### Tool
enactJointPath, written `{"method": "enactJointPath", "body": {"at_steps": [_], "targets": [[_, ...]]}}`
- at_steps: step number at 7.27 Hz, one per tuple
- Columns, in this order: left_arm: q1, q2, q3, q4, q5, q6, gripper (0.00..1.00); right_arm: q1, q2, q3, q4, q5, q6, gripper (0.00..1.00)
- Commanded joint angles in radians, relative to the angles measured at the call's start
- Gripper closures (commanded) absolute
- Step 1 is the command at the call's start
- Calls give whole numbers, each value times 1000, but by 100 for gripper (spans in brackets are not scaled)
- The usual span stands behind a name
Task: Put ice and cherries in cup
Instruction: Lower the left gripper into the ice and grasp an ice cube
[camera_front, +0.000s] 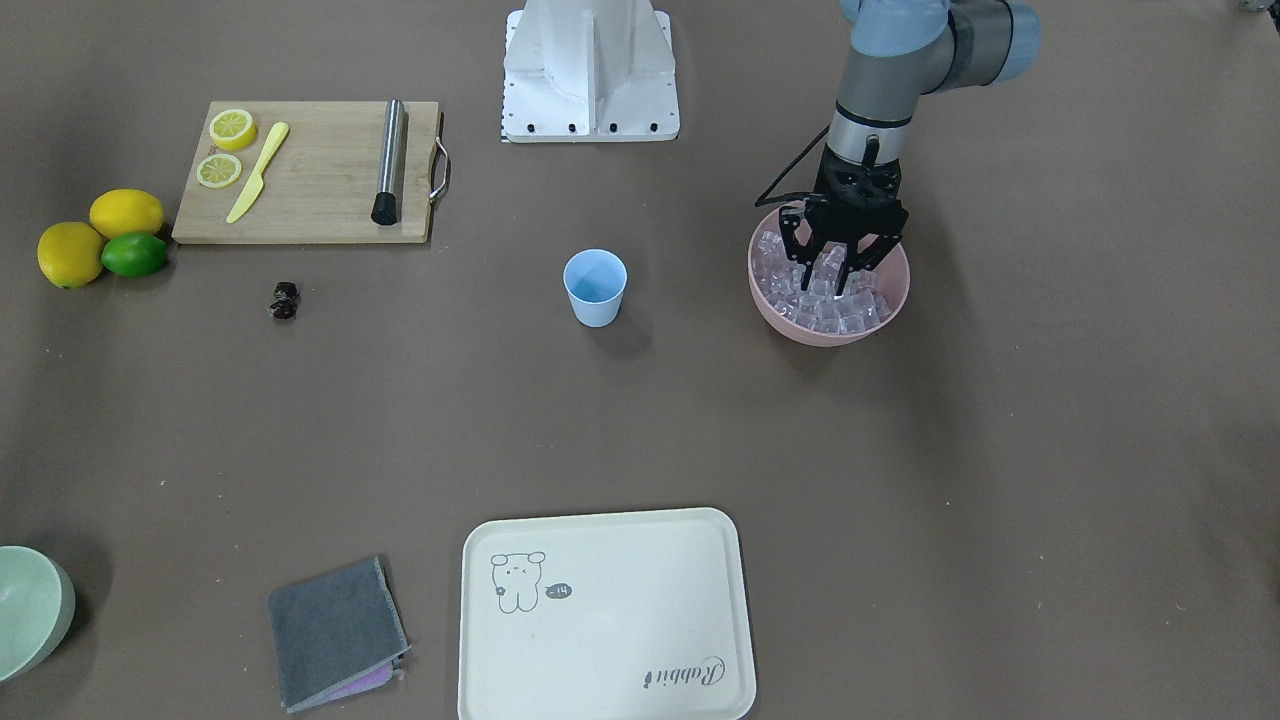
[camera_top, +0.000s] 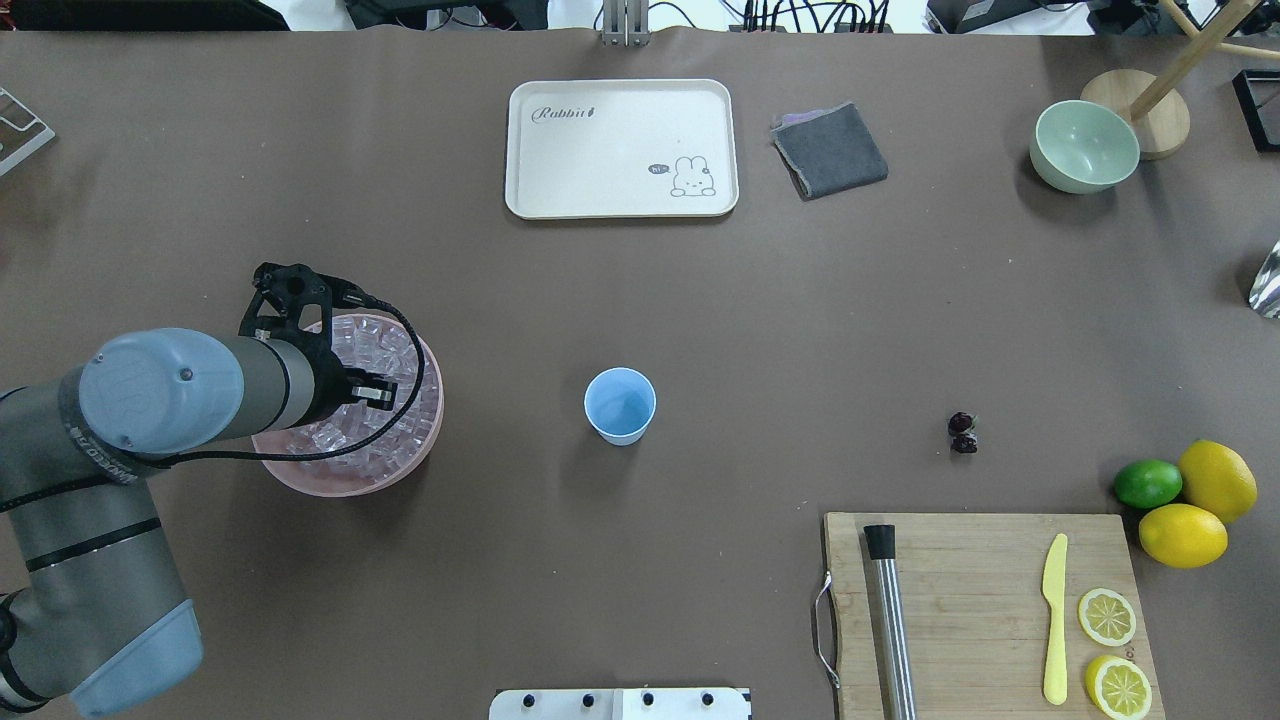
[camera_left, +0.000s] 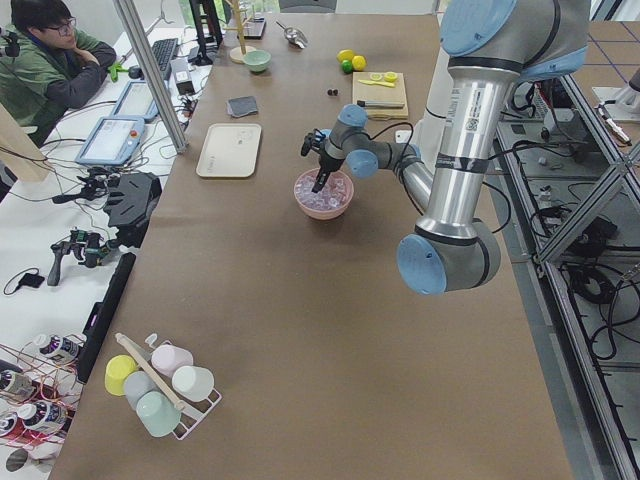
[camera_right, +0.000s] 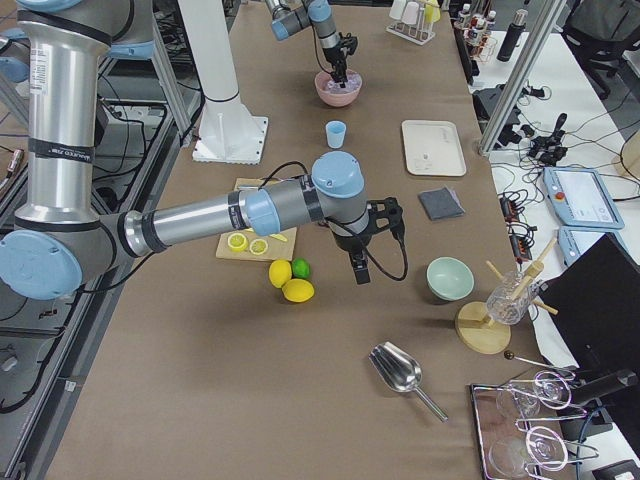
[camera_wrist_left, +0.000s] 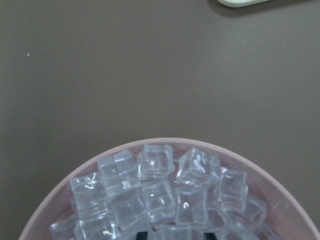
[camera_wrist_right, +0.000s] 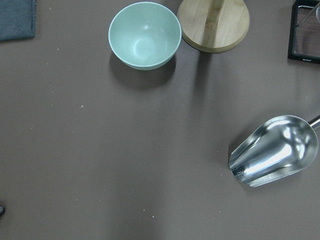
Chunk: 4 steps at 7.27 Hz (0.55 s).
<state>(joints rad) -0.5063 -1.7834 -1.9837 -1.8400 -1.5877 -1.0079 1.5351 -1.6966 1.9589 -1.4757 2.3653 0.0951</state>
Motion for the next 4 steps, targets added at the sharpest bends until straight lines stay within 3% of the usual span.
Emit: {"method": "enactJointPath", "body": {"at_steps": [1,4], "targets": [[0,-1,-12,-1,-1,0,100,0,0,0,0,-1,0,0],[-32,1,-67,2,-61,-14,100,0,0,0,0,0,0,0]]}}
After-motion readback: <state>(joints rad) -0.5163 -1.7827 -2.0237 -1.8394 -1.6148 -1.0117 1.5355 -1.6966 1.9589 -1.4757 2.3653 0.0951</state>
